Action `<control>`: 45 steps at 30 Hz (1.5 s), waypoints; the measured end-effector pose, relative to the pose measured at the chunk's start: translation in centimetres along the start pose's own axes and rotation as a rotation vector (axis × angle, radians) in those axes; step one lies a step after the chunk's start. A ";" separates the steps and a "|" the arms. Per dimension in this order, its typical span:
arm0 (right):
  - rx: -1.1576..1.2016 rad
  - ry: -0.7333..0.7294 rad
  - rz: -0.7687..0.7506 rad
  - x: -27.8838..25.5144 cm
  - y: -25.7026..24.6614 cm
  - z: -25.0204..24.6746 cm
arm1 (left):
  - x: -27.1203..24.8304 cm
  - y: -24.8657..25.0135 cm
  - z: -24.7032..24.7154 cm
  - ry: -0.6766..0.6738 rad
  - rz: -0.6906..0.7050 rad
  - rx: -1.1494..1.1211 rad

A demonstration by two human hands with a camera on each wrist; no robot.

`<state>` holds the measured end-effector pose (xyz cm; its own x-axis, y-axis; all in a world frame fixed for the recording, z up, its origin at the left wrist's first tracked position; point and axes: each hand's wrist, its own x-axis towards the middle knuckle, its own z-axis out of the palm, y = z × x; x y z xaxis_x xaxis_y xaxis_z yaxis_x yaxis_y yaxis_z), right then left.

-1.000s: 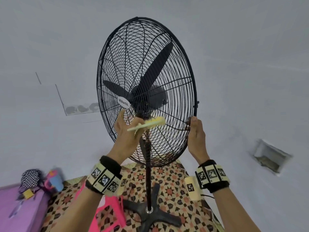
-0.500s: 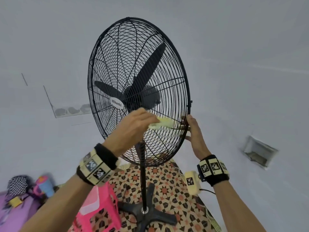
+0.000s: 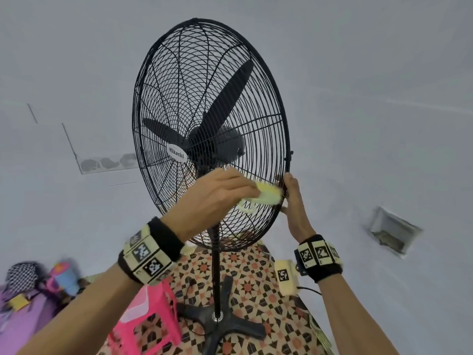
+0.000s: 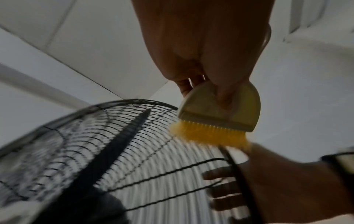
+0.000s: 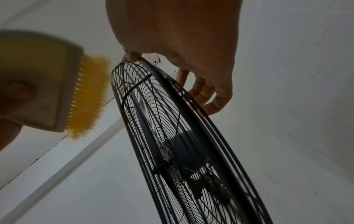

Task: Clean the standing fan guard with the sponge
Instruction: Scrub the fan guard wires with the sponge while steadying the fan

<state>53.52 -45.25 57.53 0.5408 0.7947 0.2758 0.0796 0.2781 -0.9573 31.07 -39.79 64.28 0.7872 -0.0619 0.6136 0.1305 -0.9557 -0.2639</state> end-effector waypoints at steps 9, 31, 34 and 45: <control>0.040 -0.099 0.093 1.1 0.4 -1.4 | -0.1 0.8 -0.6 -0.048 -0.048 0.065; 0.157 -0.135 0.125 1.6 0.5 -2.7 | 1.0 3.4 0.7 -0.116 -0.301 -0.020; 0.141 -0.115 0.131 1.4 0.4 -2.1 | 0.9 3.4 0.5 -0.023 -0.193 0.006; 0.070 0.066 0.088 0.6 -0.2 -1.1 | -2.4 -2.4 0.1 0.082 -0.427 -0.147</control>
<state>54.74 -45.40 57.81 0.5976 0.7807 0.1825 -0.0283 0.2480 -0.9683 28.90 -37.28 63.37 0.6307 0.3291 0.7028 0.3413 -0.9310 0.1296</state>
